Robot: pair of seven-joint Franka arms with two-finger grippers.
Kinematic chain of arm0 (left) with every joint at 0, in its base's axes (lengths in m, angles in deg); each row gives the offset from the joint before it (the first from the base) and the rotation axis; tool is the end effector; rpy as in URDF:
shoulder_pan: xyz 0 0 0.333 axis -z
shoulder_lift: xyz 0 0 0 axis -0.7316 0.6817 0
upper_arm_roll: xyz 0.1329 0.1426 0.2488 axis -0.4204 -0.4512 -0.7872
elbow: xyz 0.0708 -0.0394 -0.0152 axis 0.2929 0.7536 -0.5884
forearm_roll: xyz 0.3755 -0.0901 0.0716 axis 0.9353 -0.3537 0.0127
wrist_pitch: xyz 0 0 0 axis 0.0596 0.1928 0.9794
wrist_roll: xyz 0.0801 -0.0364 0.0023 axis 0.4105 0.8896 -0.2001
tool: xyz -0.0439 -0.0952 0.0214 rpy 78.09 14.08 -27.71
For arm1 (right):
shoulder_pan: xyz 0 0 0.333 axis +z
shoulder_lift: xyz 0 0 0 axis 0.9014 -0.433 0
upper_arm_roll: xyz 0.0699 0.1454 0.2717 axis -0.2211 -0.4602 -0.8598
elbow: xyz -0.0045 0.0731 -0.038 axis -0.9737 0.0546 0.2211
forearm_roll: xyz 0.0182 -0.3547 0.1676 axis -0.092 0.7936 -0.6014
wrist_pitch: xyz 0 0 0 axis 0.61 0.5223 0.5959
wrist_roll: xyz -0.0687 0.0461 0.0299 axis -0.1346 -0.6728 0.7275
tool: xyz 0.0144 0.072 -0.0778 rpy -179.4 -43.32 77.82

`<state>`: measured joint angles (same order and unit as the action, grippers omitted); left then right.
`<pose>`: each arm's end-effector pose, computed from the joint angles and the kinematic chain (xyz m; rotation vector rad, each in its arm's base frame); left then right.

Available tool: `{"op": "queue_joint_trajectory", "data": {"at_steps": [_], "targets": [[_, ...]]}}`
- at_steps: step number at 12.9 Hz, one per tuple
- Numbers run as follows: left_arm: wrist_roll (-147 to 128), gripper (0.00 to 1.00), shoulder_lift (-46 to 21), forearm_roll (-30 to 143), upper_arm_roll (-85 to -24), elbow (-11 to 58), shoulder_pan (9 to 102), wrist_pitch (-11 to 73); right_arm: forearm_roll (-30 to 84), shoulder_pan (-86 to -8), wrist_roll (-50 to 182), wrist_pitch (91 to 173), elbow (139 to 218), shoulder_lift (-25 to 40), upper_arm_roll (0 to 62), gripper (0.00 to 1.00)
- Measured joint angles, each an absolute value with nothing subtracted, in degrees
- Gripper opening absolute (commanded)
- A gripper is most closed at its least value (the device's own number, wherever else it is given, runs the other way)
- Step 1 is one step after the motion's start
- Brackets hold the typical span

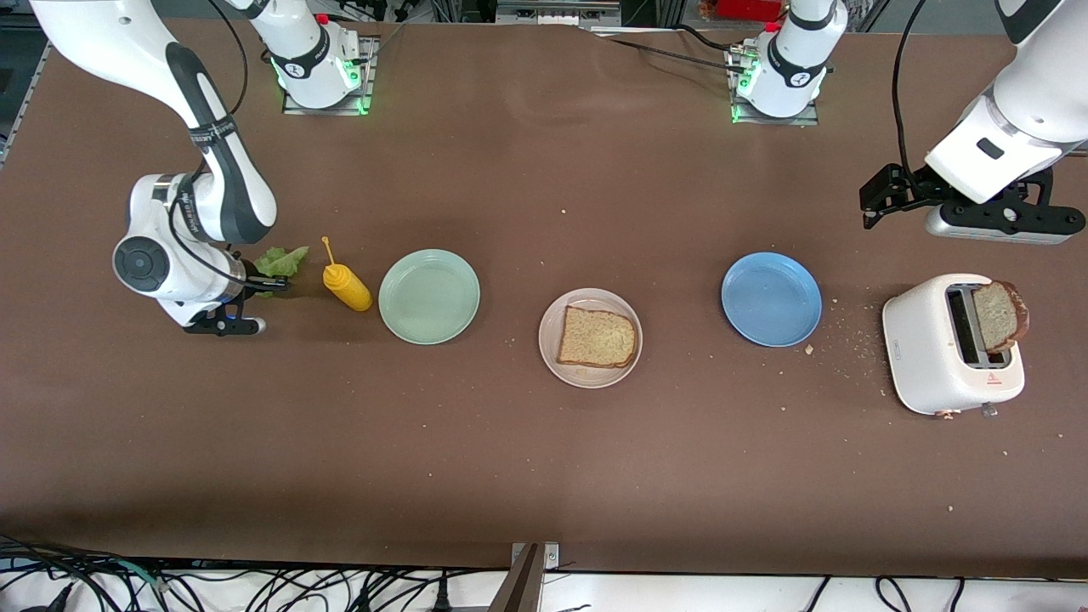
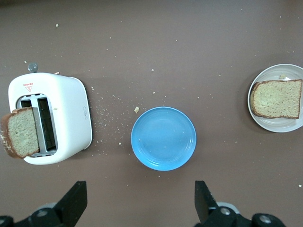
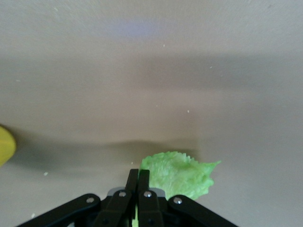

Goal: Make sandwich in beige plate with both arms
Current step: 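Close the right gripper on the green lettuce leaf and lift it, then carry the lettuce leaf with the right gripper over the bread slice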

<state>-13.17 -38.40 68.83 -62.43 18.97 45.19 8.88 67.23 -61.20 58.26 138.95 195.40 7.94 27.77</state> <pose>0.5539 -0.0756 0.5953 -3.0810 0.1576 -0.0219 0.5723 0.0083 0.2353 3.0515 0.0093 -0.4144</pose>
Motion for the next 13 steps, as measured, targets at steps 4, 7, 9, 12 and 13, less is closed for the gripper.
{"op": "queue_joint_trajectory", "data": {"at_steps": [4,7,9,12,13], "targets": [[-13.17,1.00,-38.40,68.83,-62.43,18.97,45.19,8.88,67.25,-61.14,61.39,127.12,186.56,8.44,27.38,0.00],[-13.17,1.00,-38.40,68.83,-62.43,18.97,45.19,8.88,67.26,-60.95,62.48,115.31,177.10,9.22,24.53,0.00],[-13.17,1.00,-38.40,68.82,-62.43,18.97,45.19,8.88,67.25,-60.34,62.87,109.05,171.00,9.88,21.58,0.00],[-13.17,1.00,-38.40,68.82,-62.43,18.97,45.19,8.88,67.25,-59.00,63.07,104.34,164.02,10.74,15.30,0.00],[-13.17,1.00,-38.40,68.82,-62.43,18.97,45.19,8.88,67.26,-58.68,63.04,104.08,162.48,10.97,12.55,0.00]]}}
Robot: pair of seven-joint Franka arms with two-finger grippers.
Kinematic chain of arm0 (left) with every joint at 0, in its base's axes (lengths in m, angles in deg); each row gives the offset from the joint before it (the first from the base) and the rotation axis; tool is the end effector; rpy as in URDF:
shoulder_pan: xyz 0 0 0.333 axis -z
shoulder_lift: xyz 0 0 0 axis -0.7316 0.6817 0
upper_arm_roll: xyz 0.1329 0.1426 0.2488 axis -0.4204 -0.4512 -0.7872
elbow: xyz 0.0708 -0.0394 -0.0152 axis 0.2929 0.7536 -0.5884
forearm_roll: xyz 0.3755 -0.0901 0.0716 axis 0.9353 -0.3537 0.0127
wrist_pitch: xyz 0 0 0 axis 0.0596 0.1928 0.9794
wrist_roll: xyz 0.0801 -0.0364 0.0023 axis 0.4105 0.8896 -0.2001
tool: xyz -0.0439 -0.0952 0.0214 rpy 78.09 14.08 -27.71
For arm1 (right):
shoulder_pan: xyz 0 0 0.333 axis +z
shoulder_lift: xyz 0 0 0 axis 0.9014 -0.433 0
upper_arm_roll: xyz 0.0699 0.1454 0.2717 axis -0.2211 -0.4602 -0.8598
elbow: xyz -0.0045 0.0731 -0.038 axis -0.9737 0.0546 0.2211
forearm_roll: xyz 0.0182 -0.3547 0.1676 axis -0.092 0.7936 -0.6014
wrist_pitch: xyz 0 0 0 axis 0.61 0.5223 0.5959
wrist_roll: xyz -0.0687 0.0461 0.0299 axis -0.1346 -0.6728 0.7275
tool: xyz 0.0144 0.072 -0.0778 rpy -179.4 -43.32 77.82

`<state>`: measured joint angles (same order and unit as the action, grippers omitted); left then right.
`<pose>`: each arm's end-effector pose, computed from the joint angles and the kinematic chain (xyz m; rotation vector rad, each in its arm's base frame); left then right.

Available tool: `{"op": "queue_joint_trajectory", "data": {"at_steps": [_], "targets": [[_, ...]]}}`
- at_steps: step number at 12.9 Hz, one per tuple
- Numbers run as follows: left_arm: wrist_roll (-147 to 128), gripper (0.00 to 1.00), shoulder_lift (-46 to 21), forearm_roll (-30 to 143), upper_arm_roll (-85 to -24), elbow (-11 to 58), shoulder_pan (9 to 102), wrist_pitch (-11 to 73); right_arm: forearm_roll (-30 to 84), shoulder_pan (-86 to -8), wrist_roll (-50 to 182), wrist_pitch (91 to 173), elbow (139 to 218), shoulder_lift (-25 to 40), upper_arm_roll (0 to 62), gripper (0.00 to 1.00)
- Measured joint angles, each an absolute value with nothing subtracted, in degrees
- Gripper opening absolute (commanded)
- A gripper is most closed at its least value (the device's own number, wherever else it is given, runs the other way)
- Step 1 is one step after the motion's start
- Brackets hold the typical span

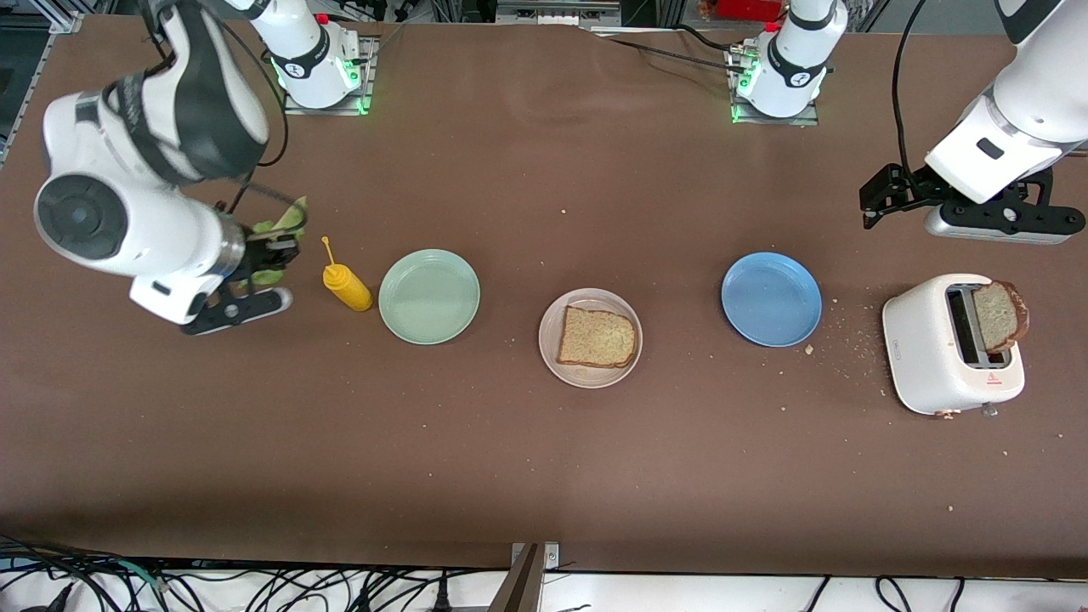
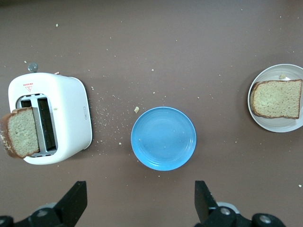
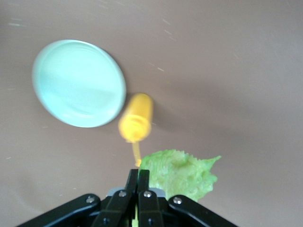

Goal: Make sandwich in beige plate with both arms
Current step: 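Carry the lettuce leaf with the right gripper over the bread slice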

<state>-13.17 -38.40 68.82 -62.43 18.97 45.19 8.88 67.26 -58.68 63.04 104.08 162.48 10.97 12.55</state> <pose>0.5539 -0.0756 0.5953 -3.0812 0.1575 -0.0219 0.6085 0.1800 0.4814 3.0570 0.5649 -0.3833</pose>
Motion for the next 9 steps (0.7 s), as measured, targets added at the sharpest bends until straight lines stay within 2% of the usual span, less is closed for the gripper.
{"op": "queue_joint_trajectory", "data": {"at_steps": [3,6,9], "targets": [[-13.17,1.00,-38.39,68.82,-62.43,18.97,45.19,8.88,67.25,-55.93,62.55,105.71,159.55,11.09,6.83,0.00],[-13.17,1.00,-38.39,68.82,-62.42,18.97,45.19,8.88,67.26,-48.99,62.04,112.85,159.52,9.96,6.21,0.00],[-13.17,1.00,-38.38,68.82,-62.44,18.97,45.19,8.88,67.34,-42.31,57.49,121.99,159.62,5.98,6.21,0.00]]}}
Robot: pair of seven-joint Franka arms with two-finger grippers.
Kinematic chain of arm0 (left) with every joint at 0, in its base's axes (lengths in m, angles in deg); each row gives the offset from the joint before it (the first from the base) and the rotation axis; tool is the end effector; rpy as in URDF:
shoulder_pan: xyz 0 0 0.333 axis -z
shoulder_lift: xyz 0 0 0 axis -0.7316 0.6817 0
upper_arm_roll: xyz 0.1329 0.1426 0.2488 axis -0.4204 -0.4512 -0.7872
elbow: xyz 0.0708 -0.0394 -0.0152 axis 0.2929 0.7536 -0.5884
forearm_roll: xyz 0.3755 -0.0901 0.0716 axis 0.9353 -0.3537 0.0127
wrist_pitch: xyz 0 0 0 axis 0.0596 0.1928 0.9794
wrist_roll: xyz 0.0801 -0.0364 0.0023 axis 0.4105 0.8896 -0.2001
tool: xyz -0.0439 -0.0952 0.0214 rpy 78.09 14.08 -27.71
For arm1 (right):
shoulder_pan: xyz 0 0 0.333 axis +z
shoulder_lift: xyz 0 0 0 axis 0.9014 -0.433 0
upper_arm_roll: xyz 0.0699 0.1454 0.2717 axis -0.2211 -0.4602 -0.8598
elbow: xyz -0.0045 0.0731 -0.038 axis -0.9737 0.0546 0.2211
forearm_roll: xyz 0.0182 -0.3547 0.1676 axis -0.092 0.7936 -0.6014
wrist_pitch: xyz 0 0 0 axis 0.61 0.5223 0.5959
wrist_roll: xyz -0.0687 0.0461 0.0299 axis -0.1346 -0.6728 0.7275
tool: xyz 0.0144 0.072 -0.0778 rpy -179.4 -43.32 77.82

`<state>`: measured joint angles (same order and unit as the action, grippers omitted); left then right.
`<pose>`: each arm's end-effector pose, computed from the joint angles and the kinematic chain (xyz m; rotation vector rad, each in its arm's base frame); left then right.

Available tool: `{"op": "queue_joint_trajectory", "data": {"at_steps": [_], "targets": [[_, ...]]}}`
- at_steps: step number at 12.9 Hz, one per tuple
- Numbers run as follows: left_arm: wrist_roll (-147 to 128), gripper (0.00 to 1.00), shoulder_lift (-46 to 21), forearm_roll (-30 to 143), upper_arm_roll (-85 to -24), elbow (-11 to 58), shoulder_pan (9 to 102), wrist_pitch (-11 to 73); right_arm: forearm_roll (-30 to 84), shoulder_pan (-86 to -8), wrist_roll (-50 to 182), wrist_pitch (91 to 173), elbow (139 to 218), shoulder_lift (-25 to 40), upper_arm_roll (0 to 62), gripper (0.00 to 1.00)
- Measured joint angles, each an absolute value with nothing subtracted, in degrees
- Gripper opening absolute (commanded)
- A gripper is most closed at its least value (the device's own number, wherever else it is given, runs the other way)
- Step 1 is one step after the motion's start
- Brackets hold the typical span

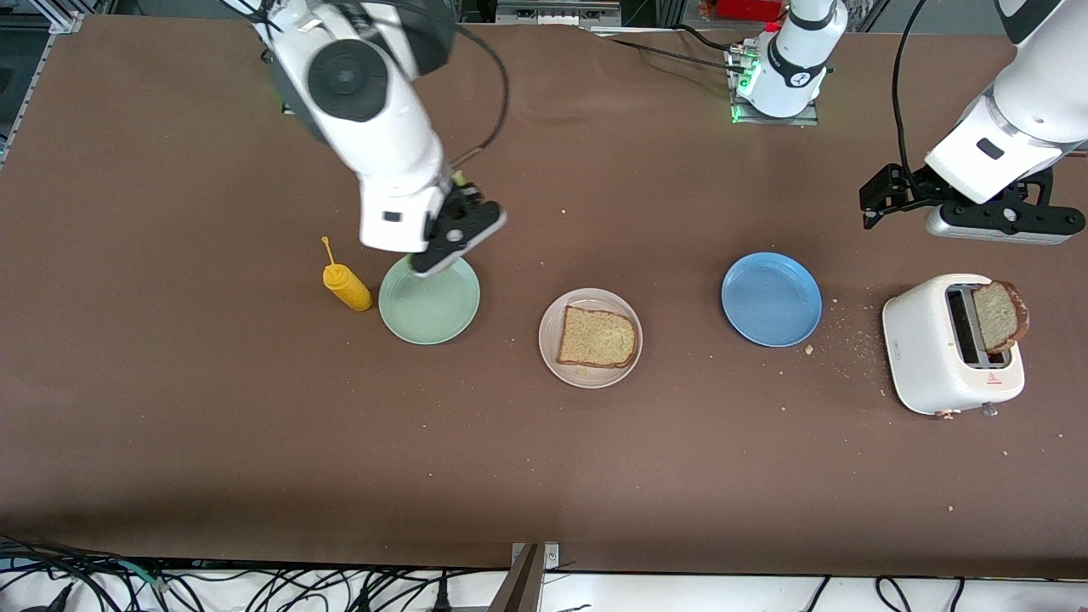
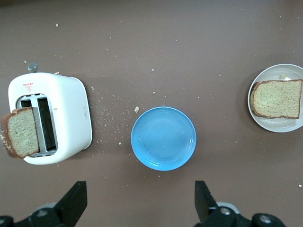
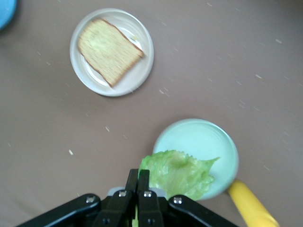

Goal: Make sandwich in beige plate with both arms
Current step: 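Carry the lettuce leaf with the right gripper over the bread slice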

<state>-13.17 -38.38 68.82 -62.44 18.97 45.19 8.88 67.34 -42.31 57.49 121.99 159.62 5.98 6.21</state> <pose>0.5540 -0.0755 0.5951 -3.0813 0.1573 -0.0213 0.5435 0.4207 0.4790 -2.8858 -0.9648 -0.0143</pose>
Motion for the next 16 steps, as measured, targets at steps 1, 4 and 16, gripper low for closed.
{"op": "queue_joint_trajectory", "data": {"at_steps": [1,4,16], "targets": [[-13.17,1.00,-38.38,68.82,-62.44,18.97,45.19,8.88,67.35,-41.00,56.02,125.29,159.66,4.14,6.22,0.00],[-13.17,1.00,-38.37,68.82,-62.43,18.97,45.19,8.88,67.34,-38.25,49.55,138.38,159.73,-2.51,6.05,0.00],[-13.17,1.00,-38.37,68.82,-62.43,18.96,45.19,8.89,68.46,-36.75,47.38,157.91,159.40,-14.37,5.50,0.00]]}}
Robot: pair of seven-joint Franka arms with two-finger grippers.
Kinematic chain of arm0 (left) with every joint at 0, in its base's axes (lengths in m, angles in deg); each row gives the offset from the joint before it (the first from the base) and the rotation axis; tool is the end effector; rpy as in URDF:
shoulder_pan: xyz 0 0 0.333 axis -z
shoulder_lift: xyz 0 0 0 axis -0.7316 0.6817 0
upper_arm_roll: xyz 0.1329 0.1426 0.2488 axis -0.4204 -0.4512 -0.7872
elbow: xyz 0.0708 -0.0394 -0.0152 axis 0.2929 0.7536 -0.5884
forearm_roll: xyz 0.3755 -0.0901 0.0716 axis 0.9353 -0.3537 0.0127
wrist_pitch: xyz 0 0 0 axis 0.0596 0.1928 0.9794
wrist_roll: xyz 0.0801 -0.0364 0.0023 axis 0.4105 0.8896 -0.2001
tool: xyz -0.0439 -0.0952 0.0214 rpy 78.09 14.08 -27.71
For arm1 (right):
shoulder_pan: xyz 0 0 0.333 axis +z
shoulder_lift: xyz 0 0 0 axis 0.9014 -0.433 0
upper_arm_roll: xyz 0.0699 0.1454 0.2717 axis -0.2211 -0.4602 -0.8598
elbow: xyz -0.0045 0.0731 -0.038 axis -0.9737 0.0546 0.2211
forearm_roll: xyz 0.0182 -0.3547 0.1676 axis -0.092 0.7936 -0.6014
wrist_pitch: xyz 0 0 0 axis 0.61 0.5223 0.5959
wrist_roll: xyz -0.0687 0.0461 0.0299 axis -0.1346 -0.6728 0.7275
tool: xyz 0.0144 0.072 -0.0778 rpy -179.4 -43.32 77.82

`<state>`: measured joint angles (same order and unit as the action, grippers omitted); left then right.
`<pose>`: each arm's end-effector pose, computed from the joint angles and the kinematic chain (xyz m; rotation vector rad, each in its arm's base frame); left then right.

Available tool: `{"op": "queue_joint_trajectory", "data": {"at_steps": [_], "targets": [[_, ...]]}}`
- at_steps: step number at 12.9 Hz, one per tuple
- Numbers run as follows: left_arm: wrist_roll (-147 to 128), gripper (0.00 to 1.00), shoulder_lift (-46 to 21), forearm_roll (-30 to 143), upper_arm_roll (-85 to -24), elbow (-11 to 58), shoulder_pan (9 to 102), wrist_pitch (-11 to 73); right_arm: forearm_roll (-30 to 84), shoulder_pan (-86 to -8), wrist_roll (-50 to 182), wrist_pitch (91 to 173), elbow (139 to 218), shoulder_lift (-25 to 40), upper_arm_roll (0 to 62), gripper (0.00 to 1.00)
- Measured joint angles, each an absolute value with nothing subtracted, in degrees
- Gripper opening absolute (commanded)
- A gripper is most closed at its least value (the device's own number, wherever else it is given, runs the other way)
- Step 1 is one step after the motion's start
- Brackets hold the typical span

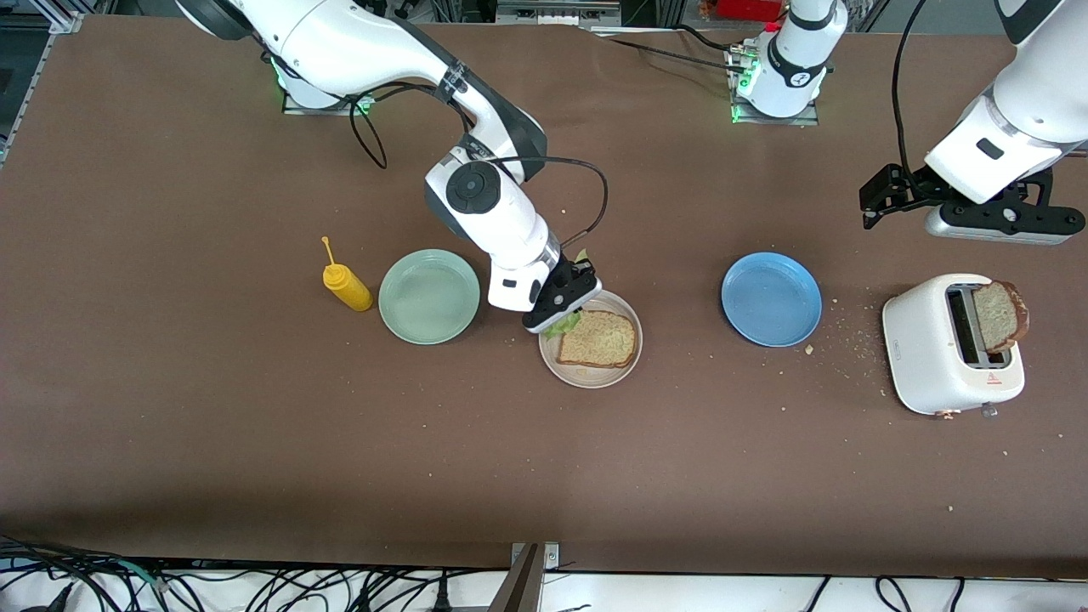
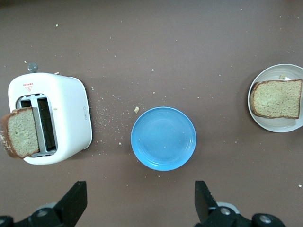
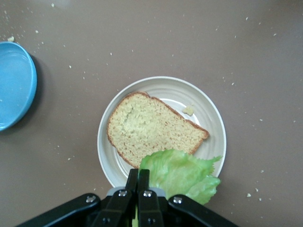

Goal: Make sandwich in beige plate with both arms
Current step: 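Carry the lettuce leaf with the right gripper over the bread slice, then lower the lettuce onto the bread and open the right gripper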

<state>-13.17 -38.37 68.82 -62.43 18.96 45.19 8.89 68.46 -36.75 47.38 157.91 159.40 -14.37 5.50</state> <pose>0.5540 -0.0756 0.5951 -3.0813 0.1576 -0.0216 0.5594 0.5181 0.2977 -2.7134 -0.7033 -0.2924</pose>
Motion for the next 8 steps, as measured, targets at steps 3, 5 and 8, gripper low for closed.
{"op": "queue_joint_trajectory", "data": {"at_steps": [3,5,8], "targets": [[-13.17,1.00,-38.37,68.82,-62.43,18.96,45.19,8.90,69.14,-36.41,47.45,162.86,159.37,-17.21,5.50,0.00],[-13.17,1.00,-38.37,68.82,-62.43,18.96,45.19,8.90,69.30,-36.05,48.06,166.53,158.52,-19.30,5.49,0.00],[-13.17,1.00,-38.37,68.82,-62.43,18.96,45.19,8.90,69.39,-35.55,50.37,169.06,156.62,-21.51,5.49,0.00]]}}
